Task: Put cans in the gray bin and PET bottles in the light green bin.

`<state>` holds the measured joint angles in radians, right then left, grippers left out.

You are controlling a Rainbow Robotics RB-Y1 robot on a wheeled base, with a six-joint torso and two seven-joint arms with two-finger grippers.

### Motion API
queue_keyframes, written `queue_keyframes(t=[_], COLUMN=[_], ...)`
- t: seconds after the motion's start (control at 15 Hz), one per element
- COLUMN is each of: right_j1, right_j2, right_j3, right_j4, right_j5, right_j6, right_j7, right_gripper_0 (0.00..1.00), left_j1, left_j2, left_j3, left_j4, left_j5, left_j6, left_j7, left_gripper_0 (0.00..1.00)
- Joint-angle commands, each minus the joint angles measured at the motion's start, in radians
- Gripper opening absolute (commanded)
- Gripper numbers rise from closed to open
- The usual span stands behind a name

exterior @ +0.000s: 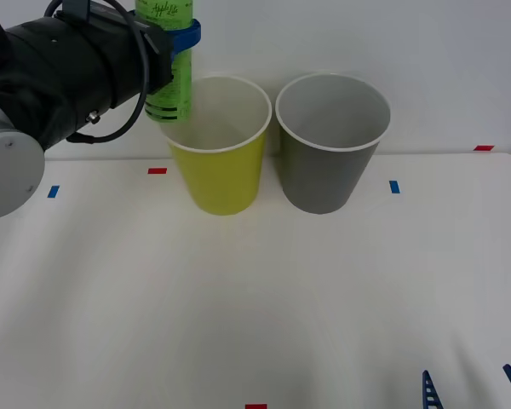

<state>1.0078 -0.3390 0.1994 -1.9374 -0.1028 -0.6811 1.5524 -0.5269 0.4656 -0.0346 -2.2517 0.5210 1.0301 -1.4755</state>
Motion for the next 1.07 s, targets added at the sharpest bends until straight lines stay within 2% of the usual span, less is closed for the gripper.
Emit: queue_keyframes(t=[0.07,0.2,0.53,0.8,1.07], right_j1=[0.000,0.000,0.000,0.000,0.000], right_j2=[0.000,0.000,0.000,0.000,0.000], right_j3=[0.000,0.000,0.000,0.000,0.000], right_j4=[0.000,0.000,0.000,0.000,0.000], right_j5=[0.000,0.000,0.000,0.000,0.000], right_j6=[0.000,0.000,0.000,0.000,0.000], right_j7=[0.000,0.000,0.000,0.000,0.000], right_gripper_0=[1.00,1.00,1.00,1.00,1.00], left_j1=[-0.054,-0.087,-0.117,-0.117,-0.117], left_j2=[-0.044,-0.051,-0.074,-0.105,-0.107], left_j3=[-0.039,-0.103,-0.182,-0.182,-0.182], left_j4=[0.101,0.195,0.383,0.411,0.411], left_j5=[-0.042,-0.113,-0.157,-0.228,-0.240], left_j6=[-0.073,-0.180,-0.401,-0.418,-0.423], left_j7=[-0.002,0.006,0.009,0.011,0.024], left_gripper_0=[0.00,0.00,0.00,0.00,0.00])
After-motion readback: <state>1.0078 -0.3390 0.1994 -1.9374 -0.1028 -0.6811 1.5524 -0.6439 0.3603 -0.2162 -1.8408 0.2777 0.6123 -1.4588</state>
